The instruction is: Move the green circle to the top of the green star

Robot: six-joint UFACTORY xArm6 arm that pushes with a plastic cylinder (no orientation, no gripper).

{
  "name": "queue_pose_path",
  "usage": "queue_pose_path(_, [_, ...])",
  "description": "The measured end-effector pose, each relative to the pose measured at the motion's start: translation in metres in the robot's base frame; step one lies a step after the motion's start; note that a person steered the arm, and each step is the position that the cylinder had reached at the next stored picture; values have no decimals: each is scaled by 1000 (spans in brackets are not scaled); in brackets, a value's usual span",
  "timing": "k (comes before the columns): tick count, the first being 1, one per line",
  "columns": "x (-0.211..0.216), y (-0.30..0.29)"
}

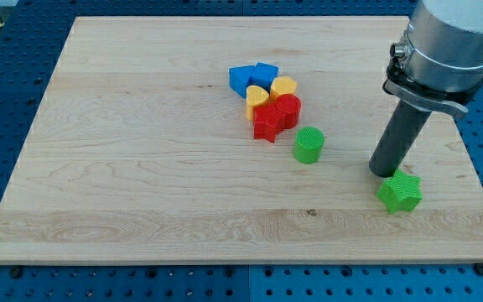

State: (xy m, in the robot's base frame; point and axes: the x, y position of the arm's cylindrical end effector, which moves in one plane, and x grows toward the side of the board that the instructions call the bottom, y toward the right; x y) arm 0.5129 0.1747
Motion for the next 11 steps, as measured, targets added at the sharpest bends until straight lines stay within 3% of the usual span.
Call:
queue_pose_path(2, [14, -20])
queue_pose_path(6, [33, 7])
queue_pose_path(7, [35, -28])
queue_pose_path(9, [35, -42])
queue_pose_path(11, [26, -136])
